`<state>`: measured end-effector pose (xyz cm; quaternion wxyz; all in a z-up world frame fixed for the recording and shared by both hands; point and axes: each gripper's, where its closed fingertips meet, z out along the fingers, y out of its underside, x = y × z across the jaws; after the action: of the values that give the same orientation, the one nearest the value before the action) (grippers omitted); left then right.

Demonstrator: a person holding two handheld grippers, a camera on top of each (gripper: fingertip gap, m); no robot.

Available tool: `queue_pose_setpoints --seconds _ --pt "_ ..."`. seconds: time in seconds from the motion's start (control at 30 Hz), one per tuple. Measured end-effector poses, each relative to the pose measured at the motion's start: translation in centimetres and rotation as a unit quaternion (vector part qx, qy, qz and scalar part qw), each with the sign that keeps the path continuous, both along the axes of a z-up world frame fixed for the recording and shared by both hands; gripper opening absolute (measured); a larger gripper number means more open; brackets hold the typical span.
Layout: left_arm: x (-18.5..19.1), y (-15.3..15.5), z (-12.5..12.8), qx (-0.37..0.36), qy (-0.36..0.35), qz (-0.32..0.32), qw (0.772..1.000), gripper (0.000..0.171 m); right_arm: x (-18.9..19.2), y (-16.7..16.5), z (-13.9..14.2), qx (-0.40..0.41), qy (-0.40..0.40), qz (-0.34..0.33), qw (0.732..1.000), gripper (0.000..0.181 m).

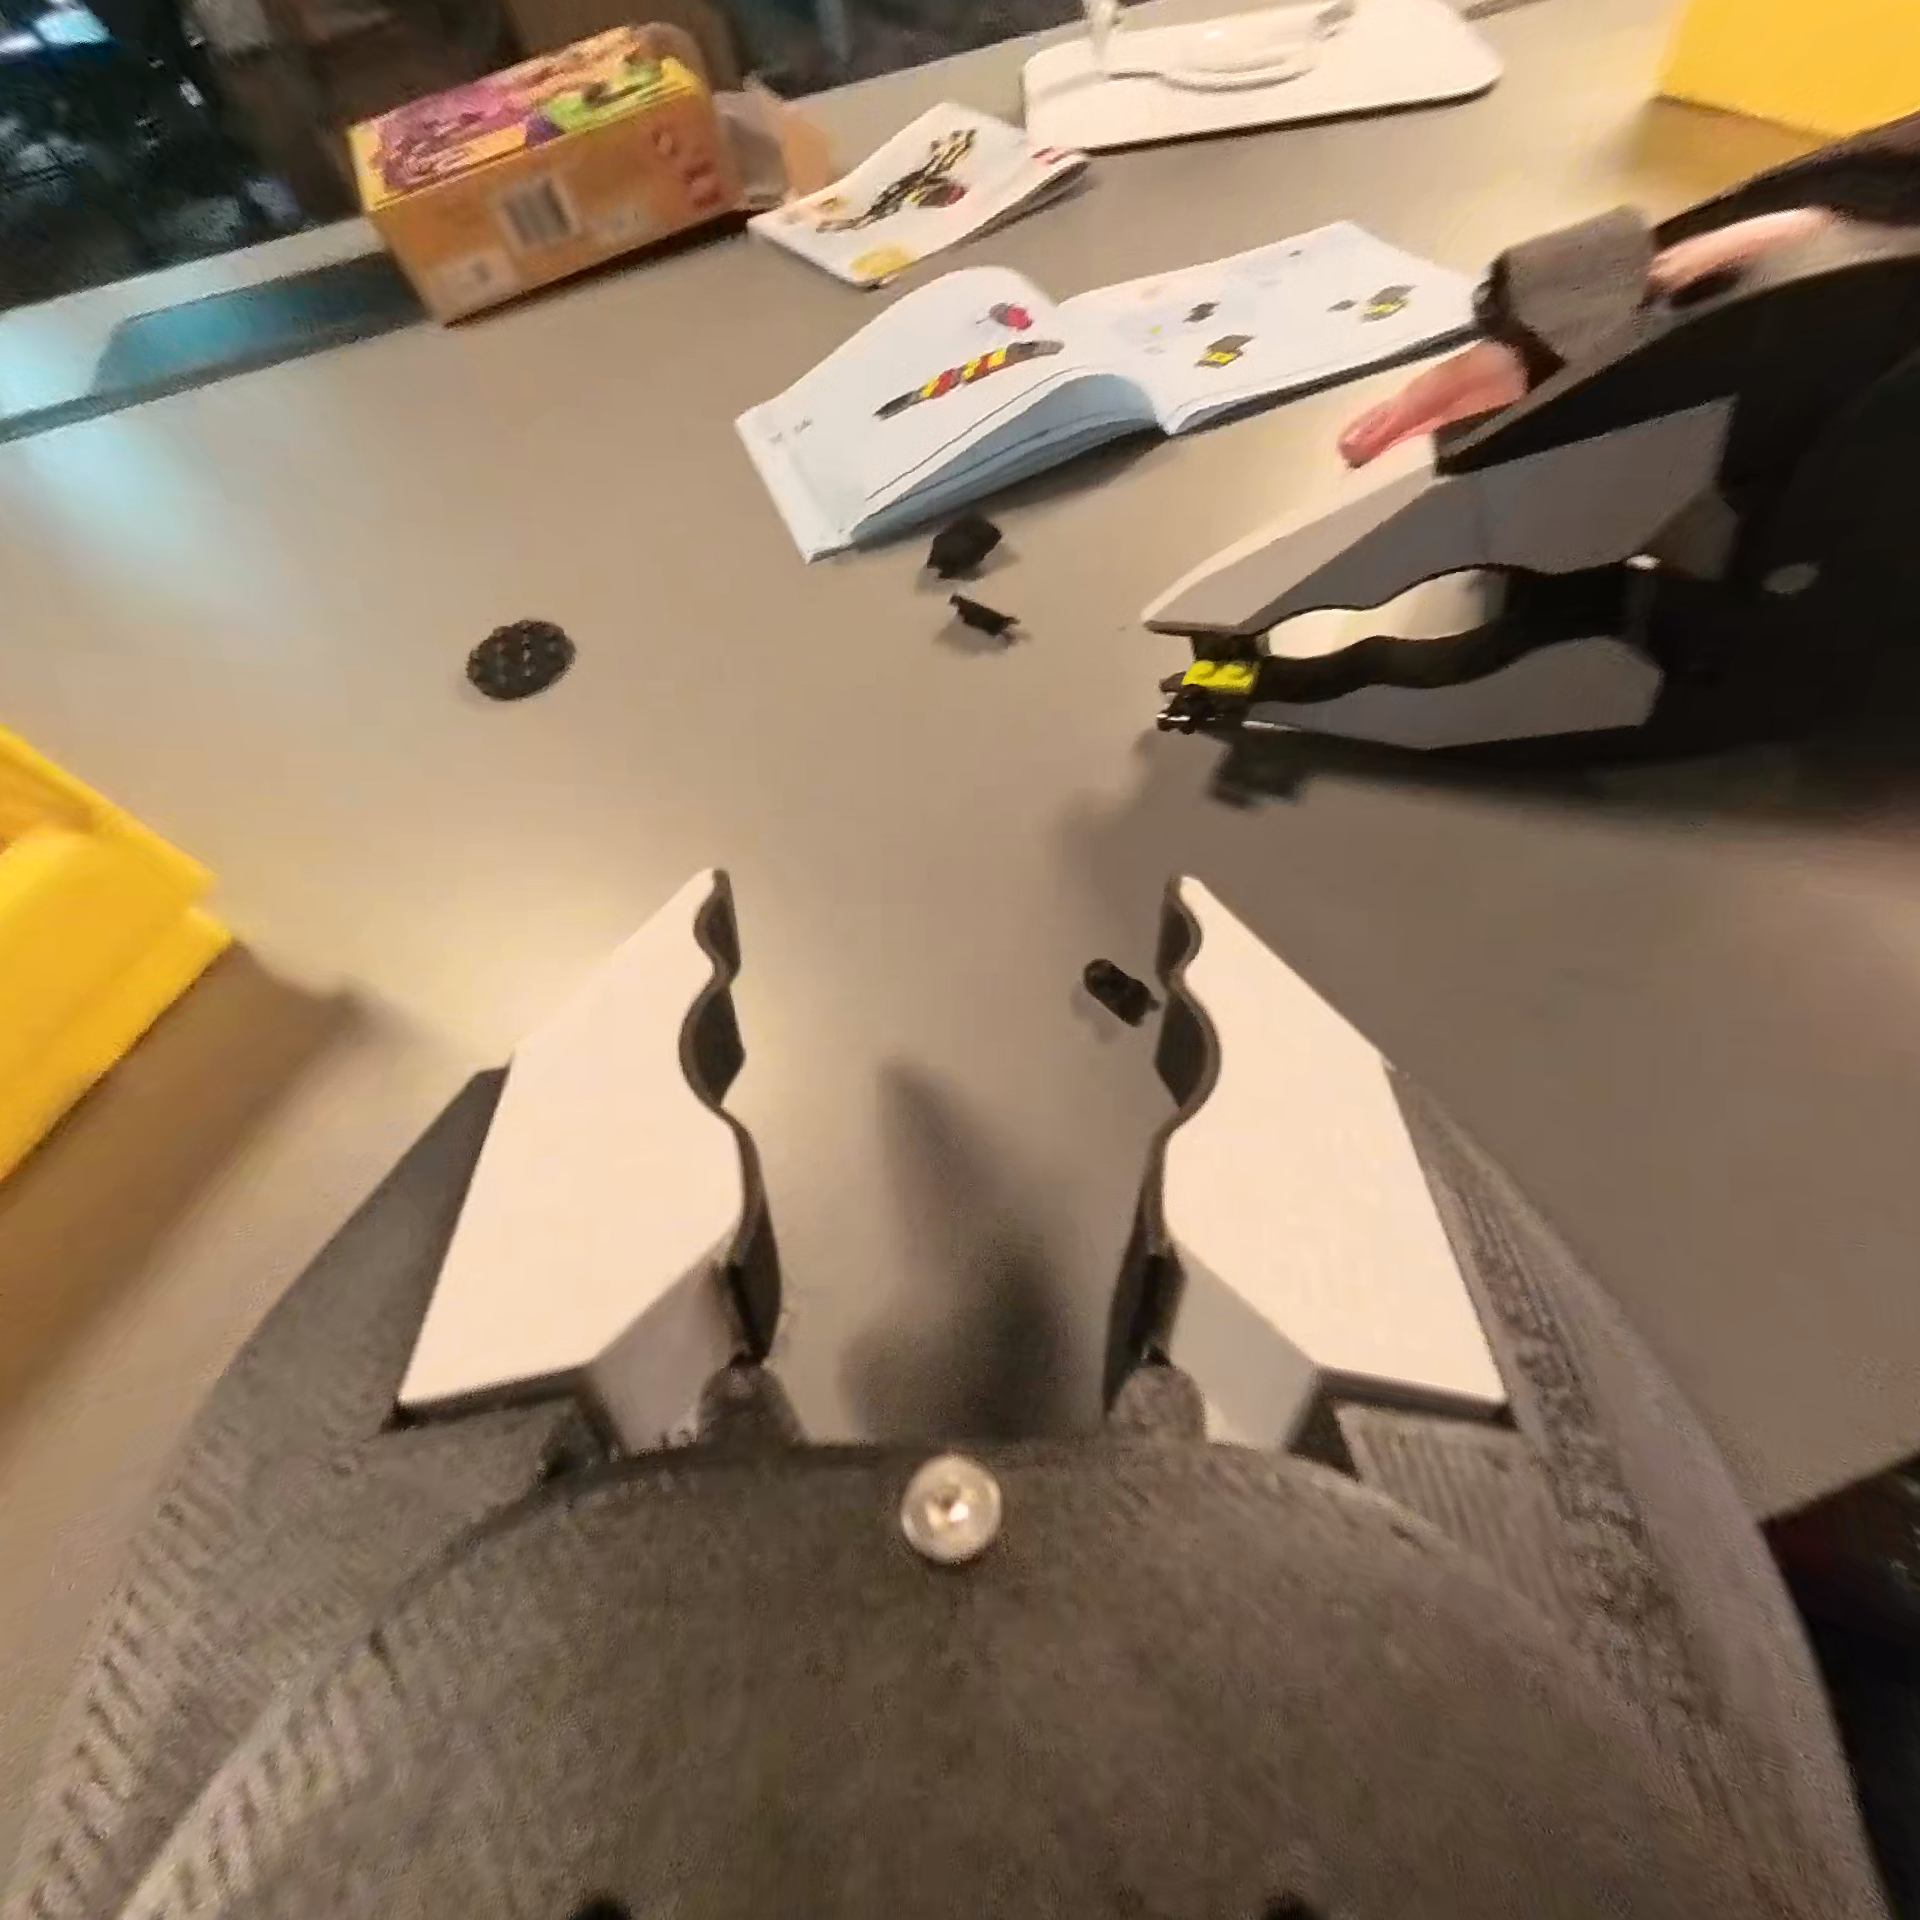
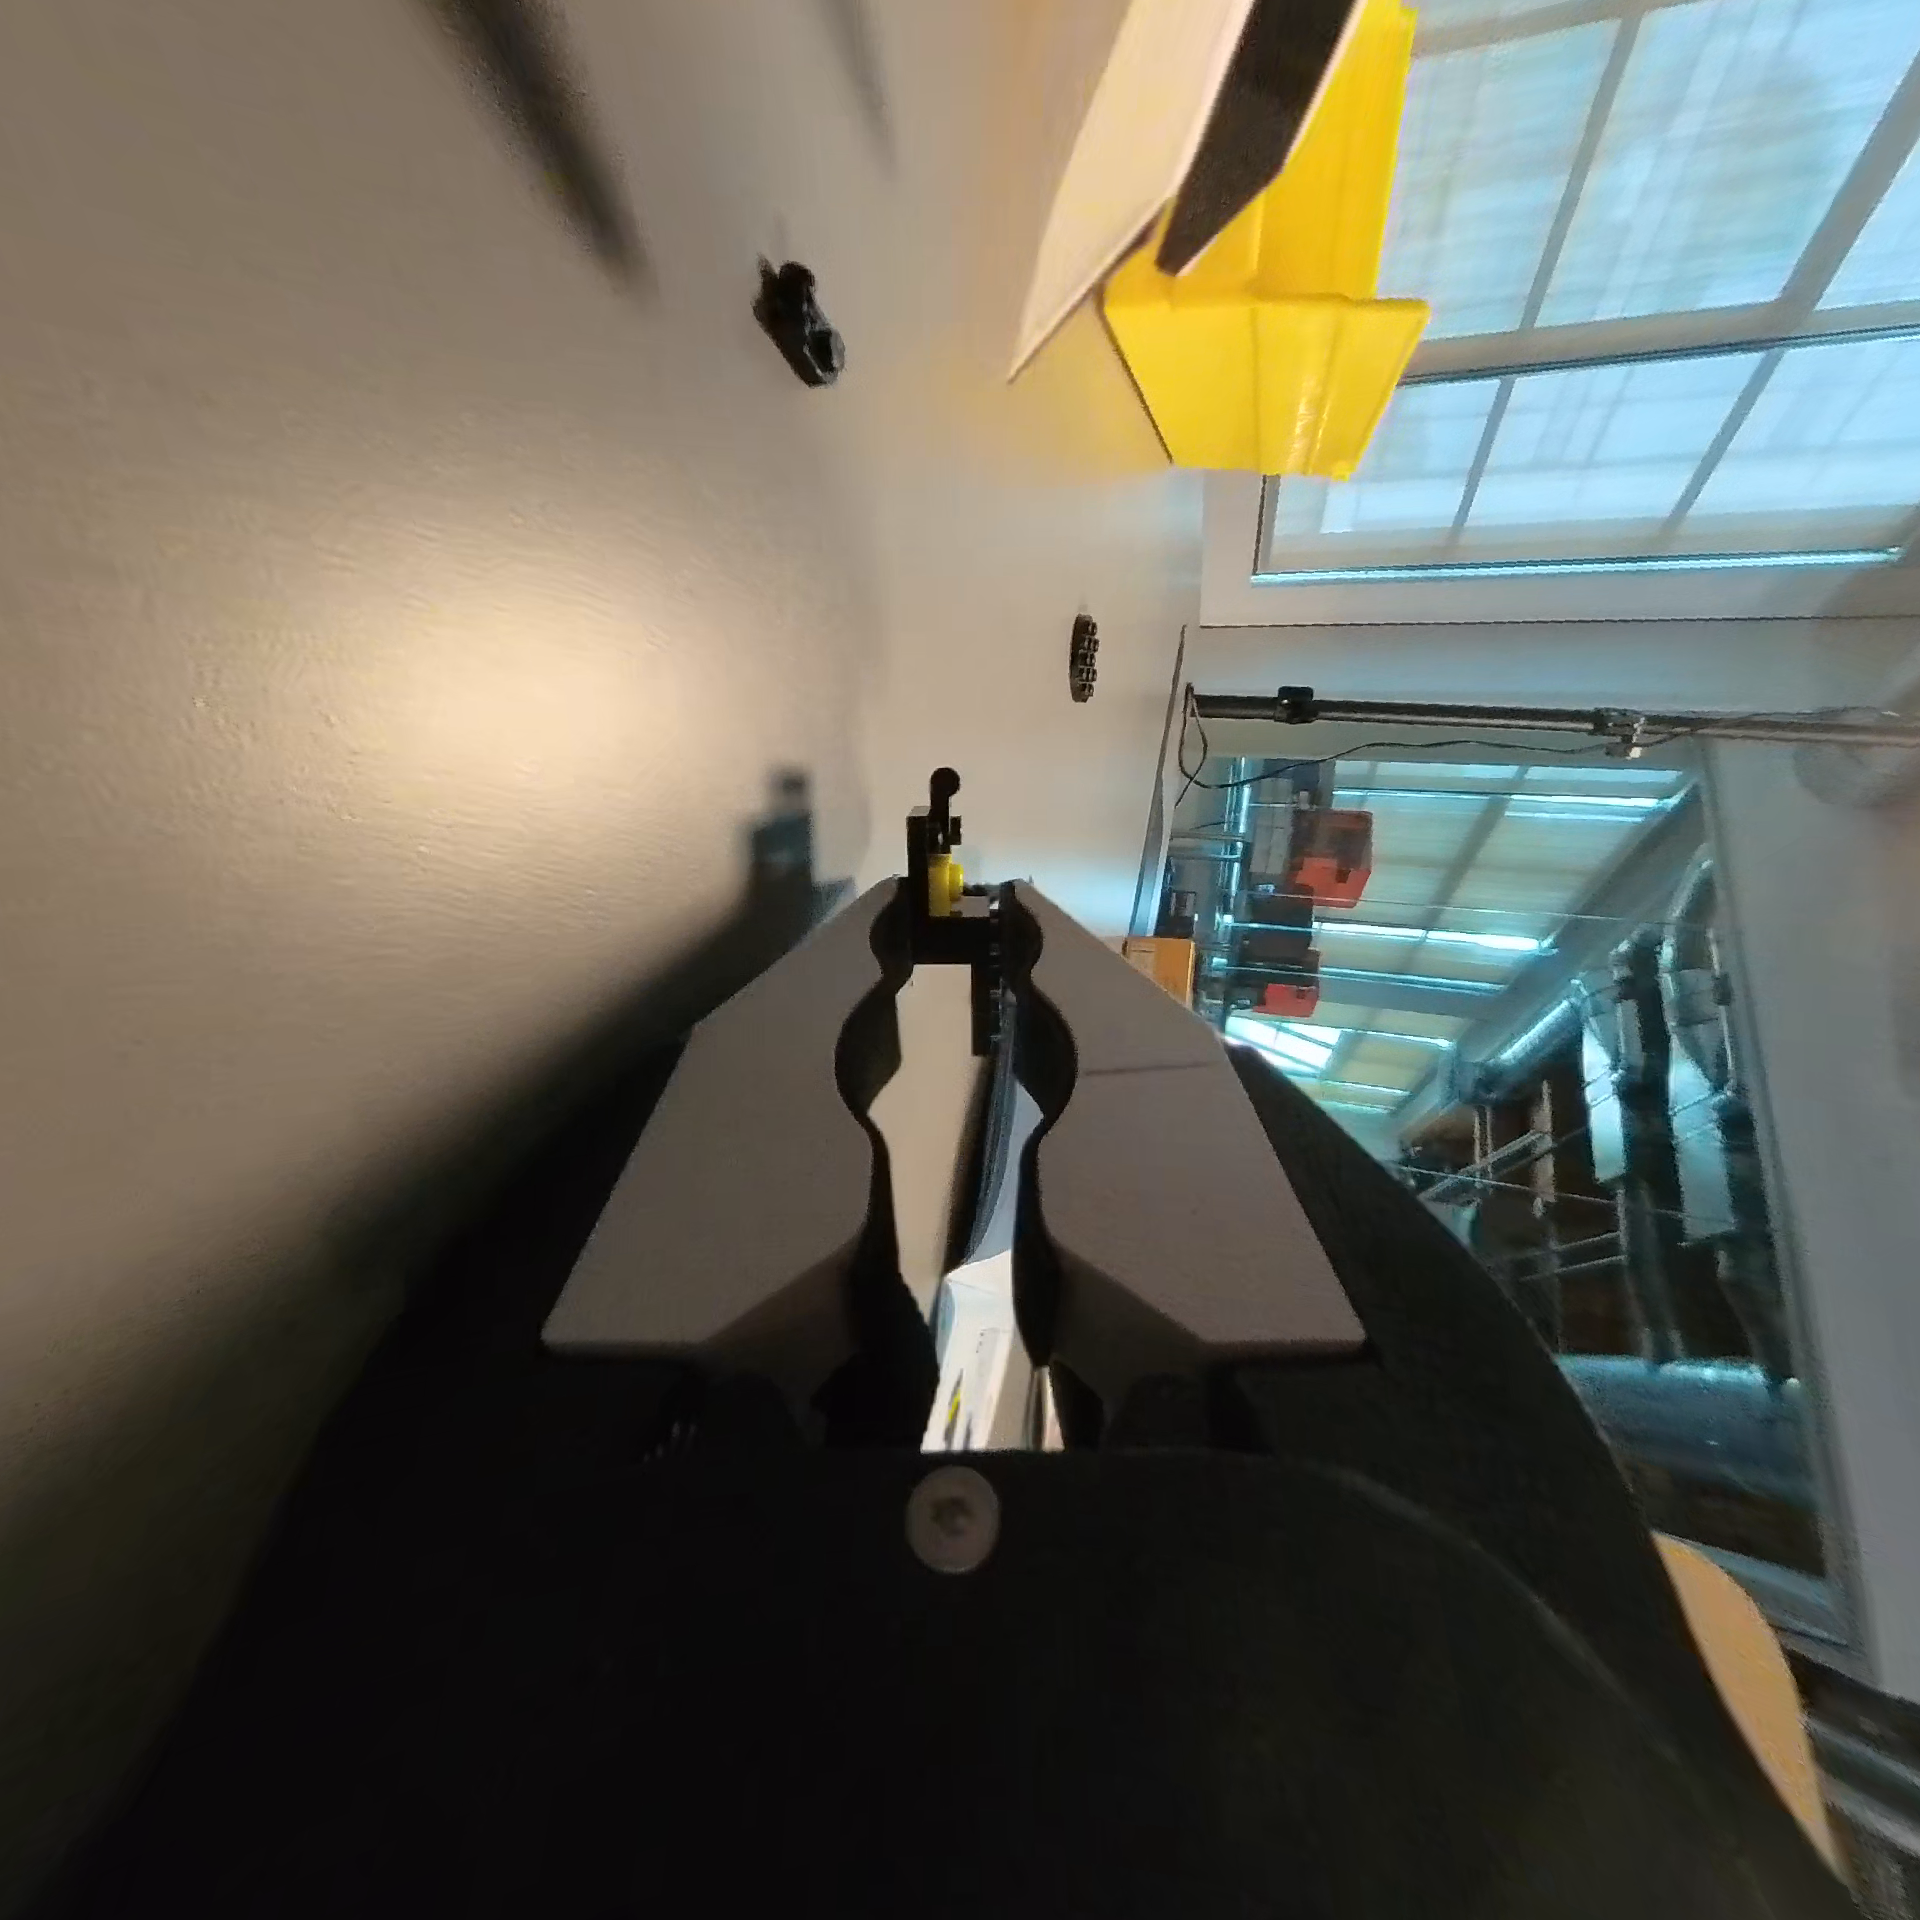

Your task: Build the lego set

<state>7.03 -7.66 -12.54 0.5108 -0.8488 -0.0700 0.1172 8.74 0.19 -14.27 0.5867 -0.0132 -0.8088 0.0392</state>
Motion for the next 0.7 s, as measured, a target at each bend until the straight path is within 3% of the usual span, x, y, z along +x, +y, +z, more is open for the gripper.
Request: queue_pose_setpoints --seconds 0.17,0.43,0.6,0.7 --pt "0.3 -0.4 -1.8 -0.074 0.058 0.003 0.996 0.077 -0.1 -0.2 0.0 -0.004 -0.002 0.001 1.000 0.013" --pt "-0.4 -1.2 -2.4 -0.096 0.043 0.018 0.994 0.067 -0.3 -0.3 -0.1 -0.011 -0.006 0.003 1.000 0.013" --pt "1.9 -0.9 -3.0 -0.098 -0.012 -0.078 0.992 0.045 -0.4 -0.6 -0.1 -0.019 -0.009 0.010 1.000 0.013" --pt "2.2 -0.8 -3.3 -0.104 -0.033 -0.097 0.989 0.032 -0.4 -0.7 0.0 -0.015 -0.006 0.014 1.000 0.013"
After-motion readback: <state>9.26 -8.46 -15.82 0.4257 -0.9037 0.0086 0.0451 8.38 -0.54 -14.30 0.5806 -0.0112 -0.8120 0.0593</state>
